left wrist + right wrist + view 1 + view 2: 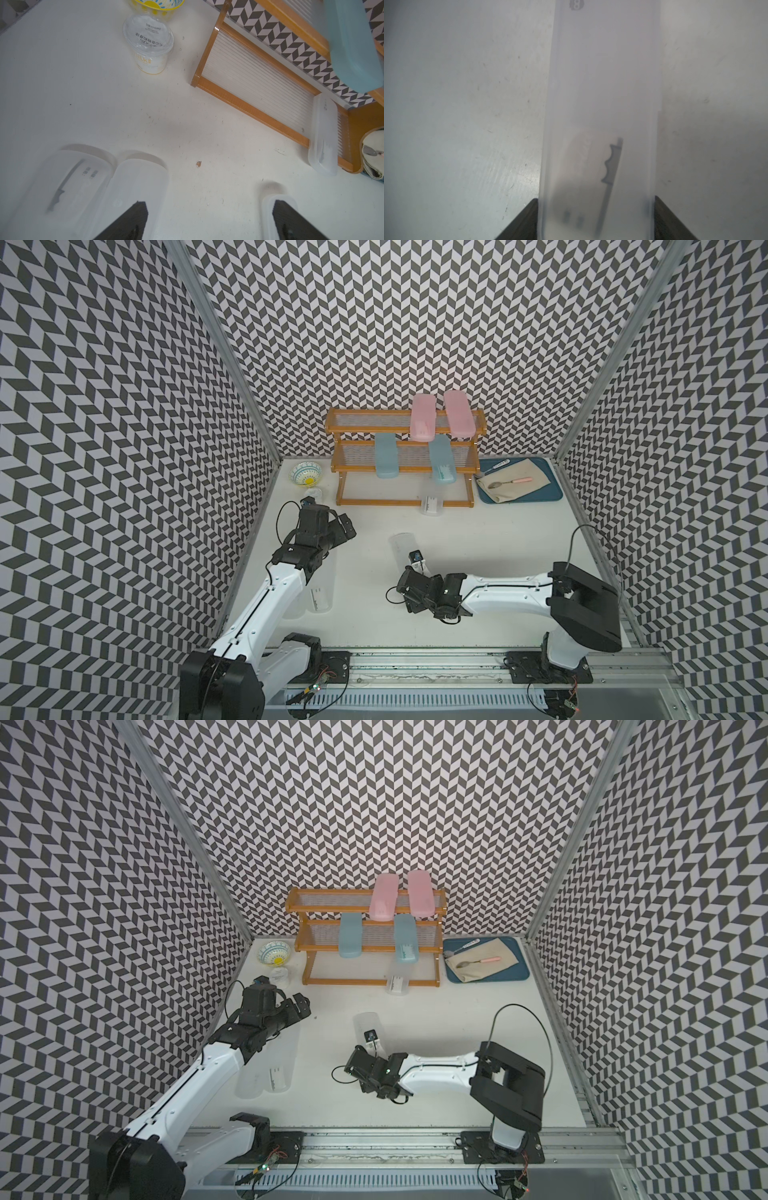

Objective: Place the pencil cases on the shelf according to color
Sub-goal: Pick up the pencil case from the center of the board, then place the pencil case on the shelf.

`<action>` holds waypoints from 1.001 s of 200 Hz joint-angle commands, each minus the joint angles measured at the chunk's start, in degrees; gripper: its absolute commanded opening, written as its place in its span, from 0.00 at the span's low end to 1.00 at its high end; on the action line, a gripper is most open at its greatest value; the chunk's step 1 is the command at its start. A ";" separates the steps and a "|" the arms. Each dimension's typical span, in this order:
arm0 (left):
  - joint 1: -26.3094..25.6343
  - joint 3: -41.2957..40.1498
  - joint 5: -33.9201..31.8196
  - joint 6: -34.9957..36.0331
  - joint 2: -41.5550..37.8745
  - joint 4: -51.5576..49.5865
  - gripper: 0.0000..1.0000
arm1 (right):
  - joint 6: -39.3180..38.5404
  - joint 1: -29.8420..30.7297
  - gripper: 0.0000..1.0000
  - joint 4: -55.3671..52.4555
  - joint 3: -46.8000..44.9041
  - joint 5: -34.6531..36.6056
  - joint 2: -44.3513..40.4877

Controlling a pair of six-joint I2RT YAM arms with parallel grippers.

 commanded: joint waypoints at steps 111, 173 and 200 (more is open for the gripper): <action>0.87 4.62 2.71 3.90 5.00 1.81 0.99 | -11.42 -18.04 0.51 10.11 18.17 -7.26 11.07; 1.05 5.15 5.77 4.12 6.84 2.78 0.99 | -11.13 -22.80 0.50 12.74 27.45 -8.65 21.48; 1.45 5.16 7.52 4.05 7.63 2.83 0.99 | -10.41 -24.09 0.49 12.04 31.57 -8.96 25.32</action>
